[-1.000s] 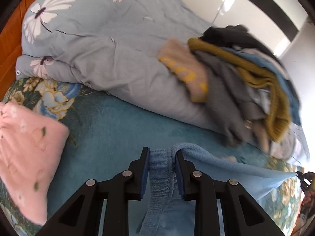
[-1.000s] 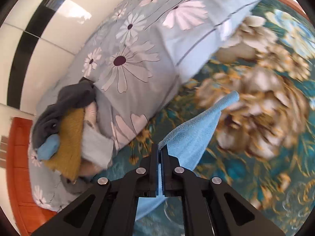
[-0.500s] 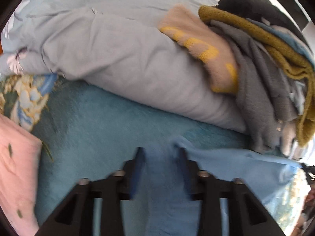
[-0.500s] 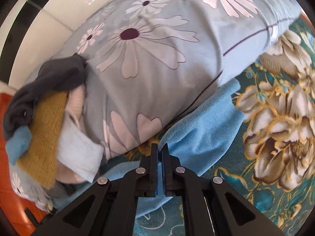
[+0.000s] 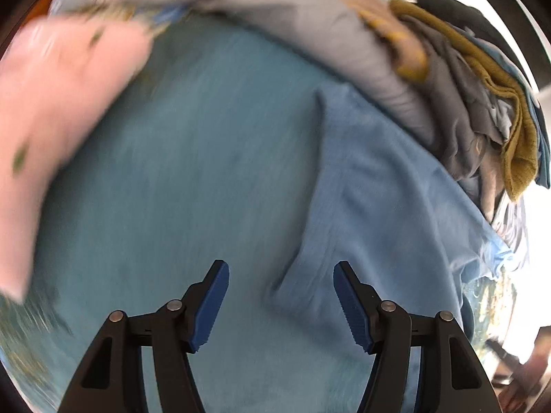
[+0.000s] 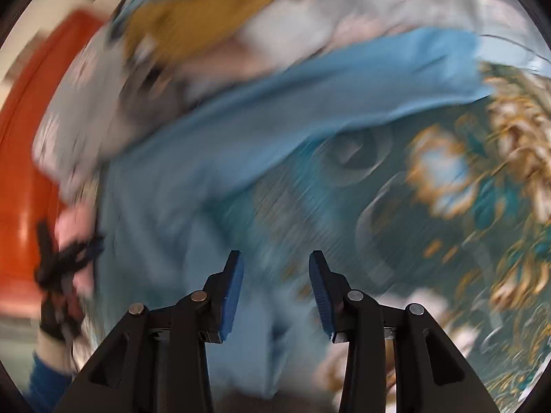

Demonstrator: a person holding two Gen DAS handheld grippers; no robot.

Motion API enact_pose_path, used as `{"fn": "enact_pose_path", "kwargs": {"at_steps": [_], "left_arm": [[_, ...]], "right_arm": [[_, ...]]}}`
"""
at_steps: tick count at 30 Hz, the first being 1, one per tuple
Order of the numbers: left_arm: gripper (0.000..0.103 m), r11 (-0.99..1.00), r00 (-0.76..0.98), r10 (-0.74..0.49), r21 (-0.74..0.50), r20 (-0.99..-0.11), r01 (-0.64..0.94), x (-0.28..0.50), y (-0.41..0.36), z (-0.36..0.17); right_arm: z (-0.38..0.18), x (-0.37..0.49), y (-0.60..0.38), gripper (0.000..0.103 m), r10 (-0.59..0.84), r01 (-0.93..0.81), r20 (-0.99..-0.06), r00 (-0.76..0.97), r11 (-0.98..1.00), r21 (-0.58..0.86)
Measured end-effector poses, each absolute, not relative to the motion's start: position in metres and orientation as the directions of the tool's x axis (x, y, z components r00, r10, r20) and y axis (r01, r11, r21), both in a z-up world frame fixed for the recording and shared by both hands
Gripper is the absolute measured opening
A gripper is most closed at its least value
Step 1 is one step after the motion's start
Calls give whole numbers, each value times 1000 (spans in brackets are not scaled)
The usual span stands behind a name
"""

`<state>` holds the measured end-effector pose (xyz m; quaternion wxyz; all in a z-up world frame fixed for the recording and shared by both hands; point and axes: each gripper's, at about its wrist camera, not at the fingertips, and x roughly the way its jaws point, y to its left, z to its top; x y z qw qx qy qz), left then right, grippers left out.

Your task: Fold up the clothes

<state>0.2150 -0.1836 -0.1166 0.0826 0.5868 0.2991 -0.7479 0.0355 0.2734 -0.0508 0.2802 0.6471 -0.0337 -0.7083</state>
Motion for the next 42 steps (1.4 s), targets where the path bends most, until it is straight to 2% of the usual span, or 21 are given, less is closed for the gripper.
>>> {"fn": "enact_pose_path", "kwargs": {"at_steps": [3,6,7,11,13,14,15,18,23,29,38,40,42], "left_arm": [[66,-789,-290,251,-369,-923,492,228,-181,-124],[64,-776,-292,268,-386,-918,499,235,-178,-130],[62,-774,-296,272,-391,-916,498,237,-177,-130],[41,-765,-306,285,-408,-908,498,240,-174,-131],[35,-758,-312,296,-420,-903,499,242,-173,-133],[30,-754,-316,300,-427,-900,500,243,-172,-133],[26,-750,-324,301,-433,-897,500,244,-172,-133],[21,-741,-347,292,-441,-891,506,247,-172,-131],[20,-733,-389,282,-459,-877,503,253,-177,-120],[20,-736,-411,279,-468,-868,489,253,-175,-109],[20,-733,-394,280,-460,-875,502,259,-171,-103],[20,-736,-388,279,-455,-878,500,260,-169,-102],[20,-736,-384,282,-455,-879,502,261,-168,-101]], "right_arm": [[-54,63,247,41,-446,392,-893,55,-813,430],[-61,77,224,41,-376,435,-923,78,-821,371],[-63,81,218,41,-352,447,-932,85,-822,352],[-68,88,212,41,-287,457,-953,94,-838,298],[-71,87,216,30,-268,445,-958,100,-849,284],[-72,86,218,15,-260,438,-960,104,-854,279],[-74,83,222,6,-249,435,-963,104,-860,269],[-66,75,232,6,-229,442,-971,73,-865,237],[-35,41,243,5,-194,454,-980,-48,-878,151],[-7,-41,230,5,-137,451,-968,-208,-892,29],[-27,-83,219,6,-126,438,-970,-208,-898,23],[-19,-77,226,12,-152,449,-963,-224,-893,37],[-8,-67,237,35,-174,442,-950,-260,-896,44]]}}
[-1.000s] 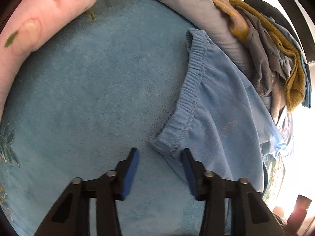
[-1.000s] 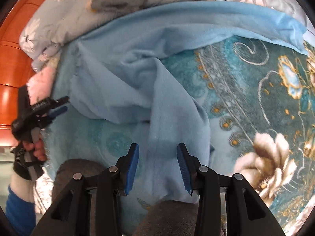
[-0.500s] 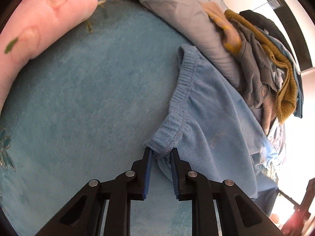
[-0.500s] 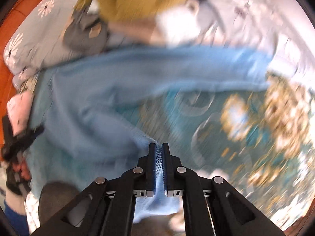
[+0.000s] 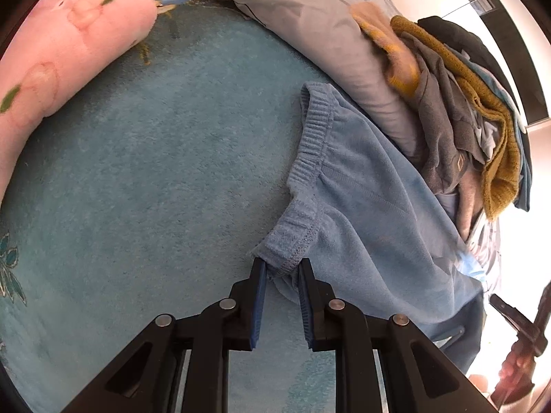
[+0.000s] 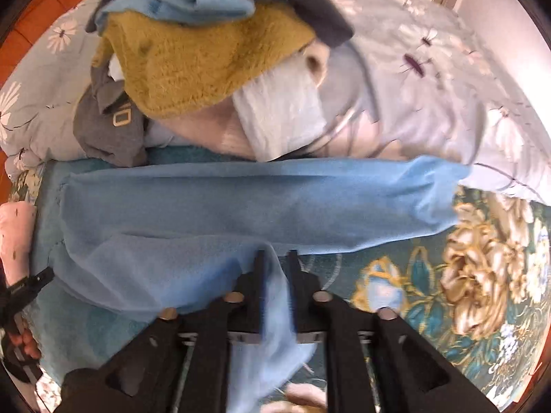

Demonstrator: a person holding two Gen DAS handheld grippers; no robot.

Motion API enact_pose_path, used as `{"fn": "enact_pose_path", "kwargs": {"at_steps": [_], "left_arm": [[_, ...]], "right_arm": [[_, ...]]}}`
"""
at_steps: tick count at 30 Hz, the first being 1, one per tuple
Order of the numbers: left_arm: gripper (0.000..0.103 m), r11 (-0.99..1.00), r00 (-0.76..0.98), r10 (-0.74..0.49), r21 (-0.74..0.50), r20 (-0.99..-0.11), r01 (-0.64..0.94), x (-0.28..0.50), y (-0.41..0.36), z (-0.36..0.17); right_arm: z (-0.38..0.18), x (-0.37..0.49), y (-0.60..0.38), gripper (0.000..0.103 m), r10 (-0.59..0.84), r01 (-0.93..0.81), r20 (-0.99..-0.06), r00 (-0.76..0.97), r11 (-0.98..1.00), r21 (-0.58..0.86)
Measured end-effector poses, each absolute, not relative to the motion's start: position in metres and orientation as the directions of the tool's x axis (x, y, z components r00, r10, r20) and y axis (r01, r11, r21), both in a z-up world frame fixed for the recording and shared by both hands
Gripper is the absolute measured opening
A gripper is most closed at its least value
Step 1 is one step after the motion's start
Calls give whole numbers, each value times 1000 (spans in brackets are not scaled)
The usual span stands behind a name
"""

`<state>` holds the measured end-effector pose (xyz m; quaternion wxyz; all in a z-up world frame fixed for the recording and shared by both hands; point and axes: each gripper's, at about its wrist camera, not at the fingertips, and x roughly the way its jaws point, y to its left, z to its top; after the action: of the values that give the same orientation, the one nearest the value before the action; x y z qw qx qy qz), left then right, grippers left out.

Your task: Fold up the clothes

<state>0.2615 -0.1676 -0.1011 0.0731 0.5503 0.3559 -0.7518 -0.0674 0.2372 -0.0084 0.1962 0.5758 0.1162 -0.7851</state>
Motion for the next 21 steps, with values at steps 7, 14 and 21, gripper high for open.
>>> {"fn": "enact_pose_path", "kwargs": {"at_steps": [7,14,21], "left_arm": [[21,-744,-372,274,-441,-887,502,270,-162,-95],[21,-748,-358,268,-427,-894,508,283,-158,-86],[22,-741,-348,271,-425,-897,519,296,-155,-83]], "right_arm": [[-24,2,297,38,-373,293,-922,-104,-898,330],[-49,28,277,50,-491,176,-871,-27,-860,480],[-89,15,242,50,-412,95,-911,9,-907,411]]}}
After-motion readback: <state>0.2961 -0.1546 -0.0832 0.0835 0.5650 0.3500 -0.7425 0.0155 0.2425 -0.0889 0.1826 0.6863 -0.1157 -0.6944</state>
